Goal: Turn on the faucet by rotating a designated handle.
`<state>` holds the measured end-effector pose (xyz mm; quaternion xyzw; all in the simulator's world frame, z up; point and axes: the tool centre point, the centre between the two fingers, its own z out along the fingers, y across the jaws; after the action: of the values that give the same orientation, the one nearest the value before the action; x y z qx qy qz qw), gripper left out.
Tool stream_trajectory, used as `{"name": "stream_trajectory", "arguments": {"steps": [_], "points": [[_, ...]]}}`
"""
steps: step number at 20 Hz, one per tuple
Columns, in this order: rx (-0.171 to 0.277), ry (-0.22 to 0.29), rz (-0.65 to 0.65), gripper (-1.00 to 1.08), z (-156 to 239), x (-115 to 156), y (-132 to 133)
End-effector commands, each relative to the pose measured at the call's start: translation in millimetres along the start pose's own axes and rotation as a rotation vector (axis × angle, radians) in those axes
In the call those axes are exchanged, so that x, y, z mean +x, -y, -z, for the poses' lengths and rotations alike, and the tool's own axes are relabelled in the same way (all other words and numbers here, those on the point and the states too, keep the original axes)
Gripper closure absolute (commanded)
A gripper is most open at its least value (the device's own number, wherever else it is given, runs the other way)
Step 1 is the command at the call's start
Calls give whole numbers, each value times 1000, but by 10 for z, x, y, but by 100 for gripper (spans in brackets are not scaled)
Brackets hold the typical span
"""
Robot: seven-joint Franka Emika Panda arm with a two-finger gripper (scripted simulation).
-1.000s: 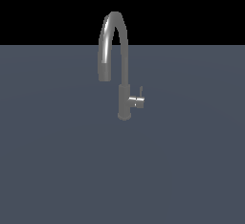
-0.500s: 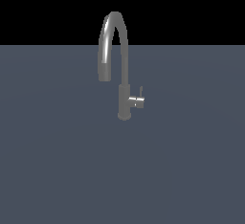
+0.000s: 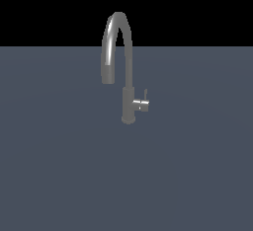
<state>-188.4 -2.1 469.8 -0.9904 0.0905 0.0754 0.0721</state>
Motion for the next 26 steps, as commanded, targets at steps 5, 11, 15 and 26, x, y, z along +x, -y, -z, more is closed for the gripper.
{"name": "stream_trajectory", "arguments": {"steps": [5, 11, 15, 26], "points": [[106, 86, -106, 108, -73, 410, 0], [209, 169, -208, 108, -175, 795, -32], [281, 226, -277, 108, -265, 1051, -69], [491, 393, -478, 108, -623, 1739, -231]]}}
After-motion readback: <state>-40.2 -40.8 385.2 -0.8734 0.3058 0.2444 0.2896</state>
